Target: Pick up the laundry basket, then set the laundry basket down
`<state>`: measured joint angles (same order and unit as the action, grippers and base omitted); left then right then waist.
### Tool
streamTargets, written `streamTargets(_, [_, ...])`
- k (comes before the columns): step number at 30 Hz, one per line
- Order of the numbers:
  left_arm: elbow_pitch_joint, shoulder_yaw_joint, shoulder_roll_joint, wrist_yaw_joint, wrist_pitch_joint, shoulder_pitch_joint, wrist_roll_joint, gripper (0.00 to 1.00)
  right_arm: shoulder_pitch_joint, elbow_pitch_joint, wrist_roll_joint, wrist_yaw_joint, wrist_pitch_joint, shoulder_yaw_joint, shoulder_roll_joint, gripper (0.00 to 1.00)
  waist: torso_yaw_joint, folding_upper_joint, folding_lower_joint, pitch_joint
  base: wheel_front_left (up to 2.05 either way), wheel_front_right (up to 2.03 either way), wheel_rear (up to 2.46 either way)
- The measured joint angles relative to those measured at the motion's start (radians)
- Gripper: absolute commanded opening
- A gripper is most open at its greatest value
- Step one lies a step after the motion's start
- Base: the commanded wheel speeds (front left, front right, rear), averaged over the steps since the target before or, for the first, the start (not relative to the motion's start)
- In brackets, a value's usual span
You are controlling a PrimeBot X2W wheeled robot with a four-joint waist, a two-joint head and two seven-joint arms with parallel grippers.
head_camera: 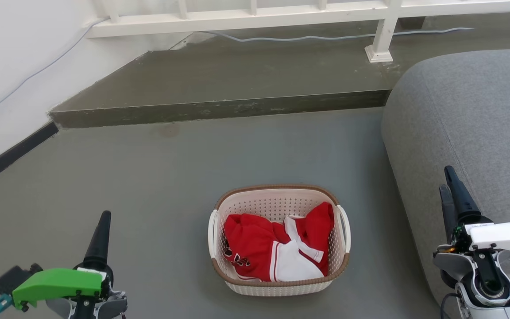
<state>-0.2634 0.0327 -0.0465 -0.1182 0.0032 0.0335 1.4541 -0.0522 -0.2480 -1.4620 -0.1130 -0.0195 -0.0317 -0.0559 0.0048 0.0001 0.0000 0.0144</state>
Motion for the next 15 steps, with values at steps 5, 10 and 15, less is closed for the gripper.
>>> streamTargets(5, [0.006,0.024,-0.011,0.000,-0.018,0.010,-0.072,1.00,-0.002,0.011,0.060,0.000,0.014,0.036,-0.023,1.00,0.001,0.0000,0.0000,0.003,0.00,0.00,0.00])
streamTargets(10, [0.007,0.039,-0.020,0.000,-0.033,0.019,-0.160,1.00,-0.005,0.013,0.128,0.000,0.039,0.071,-0.044,1.00,0.001,0.0000,0.0000,0.006,0.00,0.00,0.00])
streamTargets(15, [0.015,0.044,-0.026,0.000,-0.049,0.029,-0.251,1.00,-0.011,0.013,0.193,0.000,0.056,0.096,-0.062,1.00,0.002,0.0000,0.0000,0.007,0.00,0.00,0.00])
